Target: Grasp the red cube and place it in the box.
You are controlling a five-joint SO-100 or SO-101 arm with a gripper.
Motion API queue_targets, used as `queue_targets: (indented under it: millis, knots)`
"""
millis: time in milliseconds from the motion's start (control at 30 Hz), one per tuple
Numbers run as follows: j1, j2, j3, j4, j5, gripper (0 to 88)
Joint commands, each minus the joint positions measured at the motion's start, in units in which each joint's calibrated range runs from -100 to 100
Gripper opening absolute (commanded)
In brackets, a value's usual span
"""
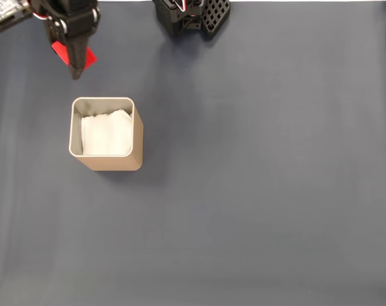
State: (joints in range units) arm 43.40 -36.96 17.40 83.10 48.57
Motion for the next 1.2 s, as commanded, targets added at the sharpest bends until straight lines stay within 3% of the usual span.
queue_targets:
  millis: [0,267,633,1167]
  knots:
    - [-2.8,-2.4,-4.6,2.5,0.0,0.3]
    - [-8.9,-5.0,-5.2,3.4,0.8,0.3]
    - [-17.0,-2.2,-4.7,-3.5,0.2,0.3]
    - [-19.2,6.1,-3.2,-14.2,0.0,0.3]
